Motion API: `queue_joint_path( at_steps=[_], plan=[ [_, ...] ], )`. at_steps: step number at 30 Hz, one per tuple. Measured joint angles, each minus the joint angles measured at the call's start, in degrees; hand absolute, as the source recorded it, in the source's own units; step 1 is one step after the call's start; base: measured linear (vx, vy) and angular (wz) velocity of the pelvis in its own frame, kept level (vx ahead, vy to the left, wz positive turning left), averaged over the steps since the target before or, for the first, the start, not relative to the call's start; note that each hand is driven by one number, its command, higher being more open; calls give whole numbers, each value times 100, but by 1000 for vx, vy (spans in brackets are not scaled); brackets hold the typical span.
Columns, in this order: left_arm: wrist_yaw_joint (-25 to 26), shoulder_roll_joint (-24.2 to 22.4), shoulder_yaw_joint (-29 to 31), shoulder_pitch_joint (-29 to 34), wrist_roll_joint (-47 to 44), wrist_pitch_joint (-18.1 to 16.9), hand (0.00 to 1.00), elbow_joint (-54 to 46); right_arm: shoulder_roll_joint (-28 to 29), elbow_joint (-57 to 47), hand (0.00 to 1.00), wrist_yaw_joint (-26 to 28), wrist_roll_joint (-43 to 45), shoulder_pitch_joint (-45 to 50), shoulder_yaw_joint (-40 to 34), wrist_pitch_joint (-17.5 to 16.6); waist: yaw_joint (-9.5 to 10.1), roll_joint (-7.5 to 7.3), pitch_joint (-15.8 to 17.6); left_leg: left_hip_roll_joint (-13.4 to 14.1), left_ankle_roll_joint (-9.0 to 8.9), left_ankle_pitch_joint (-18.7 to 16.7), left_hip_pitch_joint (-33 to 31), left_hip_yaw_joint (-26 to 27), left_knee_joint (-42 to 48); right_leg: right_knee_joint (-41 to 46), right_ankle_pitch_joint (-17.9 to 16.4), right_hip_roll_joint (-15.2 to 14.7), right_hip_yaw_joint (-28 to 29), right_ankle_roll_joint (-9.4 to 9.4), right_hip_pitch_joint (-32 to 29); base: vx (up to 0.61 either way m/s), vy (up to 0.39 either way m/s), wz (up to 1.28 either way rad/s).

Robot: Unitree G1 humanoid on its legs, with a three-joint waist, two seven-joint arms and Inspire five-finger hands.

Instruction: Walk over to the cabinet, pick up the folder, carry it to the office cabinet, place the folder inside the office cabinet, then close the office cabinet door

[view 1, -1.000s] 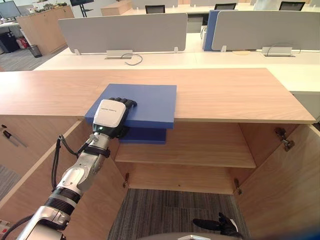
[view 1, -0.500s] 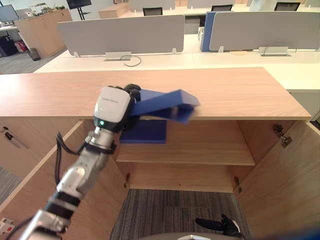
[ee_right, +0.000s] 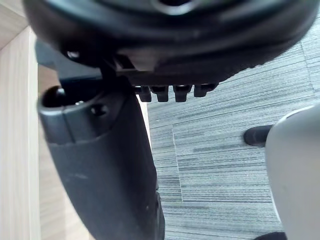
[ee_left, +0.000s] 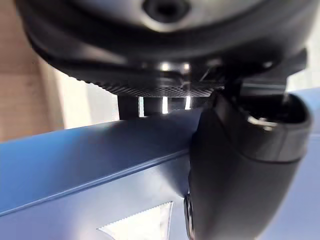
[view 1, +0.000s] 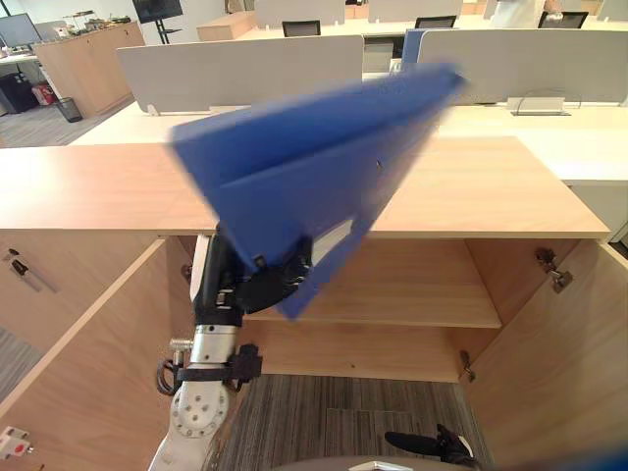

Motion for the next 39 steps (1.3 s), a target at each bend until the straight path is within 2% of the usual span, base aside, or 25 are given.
queue_joint_path(
  at_steps=[1,3,5,6,7,9,11,13,17,19,22,26,29,34,39],
  plan=[
    [-158,-177,53,106,-621,75,0,94,19,-84,100,7,287,60,59,-11,1,-36,7,1,0,0,-23,10,1,-3,13,0,18,19,-17,-17,16,-7],
    [-284,-381,74,239,-1308,165,0,166,114,-336,100,22,713,219,74,-17,4,-97,-3,4,-1,1,-50,28,10,2,20,6,32,26,-50,5,7,-5],
    [-433,-733,66,508,-2157,256,0,167,306,-1582,100,-34,1367,903,290,-66,-3,-208,38,24,-2,1,-66,123,32,34,22,18,111,29,-125,21,6,-16],
    [-458,-822,54,576,-2367,273,0,167,351,-1960,100,-57,1524,1093,350,-80,-7,-229,44,30,-5,-2,-58,181,32,41,22,21,147,29,-139,15,9,-27],
    [-486,-1011,47,691,-2657,282,0,167,456,-2824,100,-103,1716,1507,513,-118,-34,-242,44,49,-23,-19,-44,239,32,53,24,30,200,32,-157,3,7,-25],
    [-527,-1093,38,702,-2829,320,0,166,597,-3686,100,-109,1911,1838,550,-199,-55,-245,43,79,-27,-41,-22,336,32,91,25,49,277,34,-206,-22,1,-26],
    [-700,-1157,20,705,-2944,352,0,166,730,-5249,100,-103,2113,2326,582,-261,-74,-222,30,127,-41,-87,40,421,33,102,27,75,353,40,-206,-47,-3,-22],
    [-871,-1171,24,738,-2943,378,0,161,729,-6381,100,-107,2100,2525,606,-398,-74,-201,2,164,-41,-126,74,502,35,115,26,101,435,42,-225,-53,-7,-20],
    [-1065,-1174,54,863,-2930,435,0,151,725,-8454,100,-111,1764,2425,467,-873,-90,-191,-150,219,-94,-158,29,602,100,129,26,168,540,43,-323,-19,-11,-16],
    [-1121,-1172,77,860,-2917,458,0,161,701,-8967,100,-89,1731,2238,331,-1072,-89,-190,-164,241,-112,-176,22,615,140,126,25,191,571,43,-324,4,-18,-7],
    [-1237,-1160,101,791,-2902,470,0,222,687,-9262,100,-48,1738,1902,74,-1259,-95,-180,-176,239,-114,-185,-36,614,154,124,25,196,591,44,-378,-1,-5,-2],
    [-1424,-1080,216,669,-2815,493,0,389,629,-9270,100,123,1766,1668,-155,-1267,-107,-134,-189,215,-102,-193,-74,605,158,125,30,181,603,51,-417,0,0,0],
    [-1544,-992,493,379,-2665,502,0,710,212,-9269,100,414,1984,1328,-197,-1266,-139,-92,-195,208,-81,-207,-154,567,211,133,37,172,602,63,-464,-24,0,2],
    [-1740,-951,700,327,-2335,502,0,743,-564,-9208,100,866,1982,752,-180,-1261,-178,-82,-189,207,-52,-233,-244,503,315,196,49,157,599,79,-522,-28,1,3],
    [-2019,-594,688,173,-1910,501,0,746,-1305,-8784,100,1306,1981,156,-47,-1143,-174,-76,-183,198,-36,-257,-253,464,381,237,49,139,589,80,-511,-55,7,2]
  ],
)
